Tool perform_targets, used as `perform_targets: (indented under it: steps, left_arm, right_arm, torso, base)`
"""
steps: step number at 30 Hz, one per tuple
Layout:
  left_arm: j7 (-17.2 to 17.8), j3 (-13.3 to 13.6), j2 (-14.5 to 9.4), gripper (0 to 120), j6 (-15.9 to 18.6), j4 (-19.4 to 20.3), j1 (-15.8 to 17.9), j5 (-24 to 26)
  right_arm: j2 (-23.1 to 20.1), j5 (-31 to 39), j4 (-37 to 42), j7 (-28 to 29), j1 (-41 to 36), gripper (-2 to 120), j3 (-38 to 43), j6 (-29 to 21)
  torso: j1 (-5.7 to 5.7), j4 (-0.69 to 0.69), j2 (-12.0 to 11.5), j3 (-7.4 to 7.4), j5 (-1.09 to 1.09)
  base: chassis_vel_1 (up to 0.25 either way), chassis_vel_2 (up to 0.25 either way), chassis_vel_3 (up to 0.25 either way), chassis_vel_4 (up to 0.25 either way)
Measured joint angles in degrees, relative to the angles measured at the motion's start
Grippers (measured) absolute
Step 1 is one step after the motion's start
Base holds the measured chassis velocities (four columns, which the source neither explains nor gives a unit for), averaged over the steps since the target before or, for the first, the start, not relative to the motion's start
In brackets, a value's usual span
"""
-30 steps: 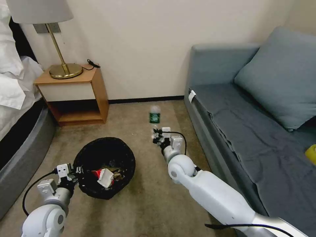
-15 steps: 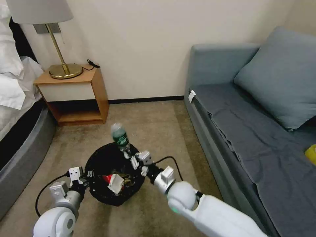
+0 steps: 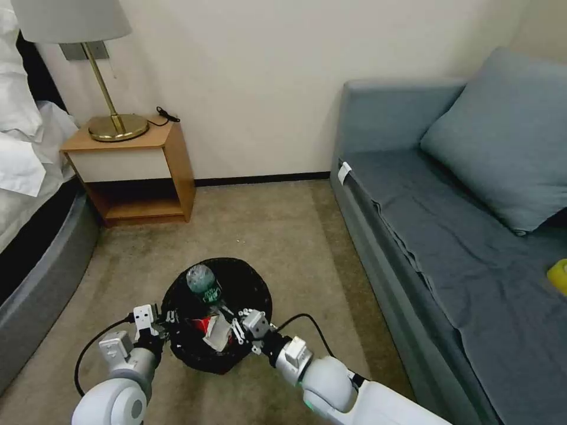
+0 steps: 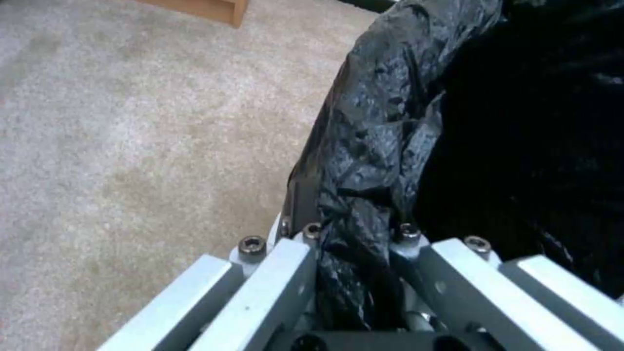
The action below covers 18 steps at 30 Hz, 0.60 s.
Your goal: Pick up the trash bin, then pick up the garbage on the floor and place it into the trash bin.
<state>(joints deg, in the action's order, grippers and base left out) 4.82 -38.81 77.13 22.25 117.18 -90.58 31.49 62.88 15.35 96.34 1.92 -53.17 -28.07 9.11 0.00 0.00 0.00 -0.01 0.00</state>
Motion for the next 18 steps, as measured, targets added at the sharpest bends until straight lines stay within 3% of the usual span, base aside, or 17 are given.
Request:
perform_targets:
  steps: [14, 16, 18]
  left_arm:
    - [0.6, 0.85, 2.56, 3, 0.68, 0.76, -0.35, 0.11]
    - [1.48, 0.9, 2.88, 3, 1.16, 0.78, -0.38, 1.03]
    - [4.46, 1.05, 3.18, 3, 2.32, 0.43, -0.15, 4.06]
  right_arm:
    - [-5.94, -0.22, 5.68, -1.73, -0.86, 65, 3.71, -0.79]
    - [-6.73, -0.21, 7.14, -1.7, -1.52, 74, 5.14, -0.78]
    - [-7.57, -1.1, 9.1, -1.6, -2.77, 85, 8.25, -0.43]
  torso:
    - [0.0, 0.0, 0.0, 0.0, 0.0]
    - [0.0, 0.0, 0.0, 0.0, 0.0]
    - [0.0, 0.0, 0.0, 0.0, 0.01]
  base:
    - [0.0, 0.0, 0.0, 0.0]
    - [0.0, 0.0, 0.0, 0.0]
    - [0.0, 0.0, 0.0, 0.0]
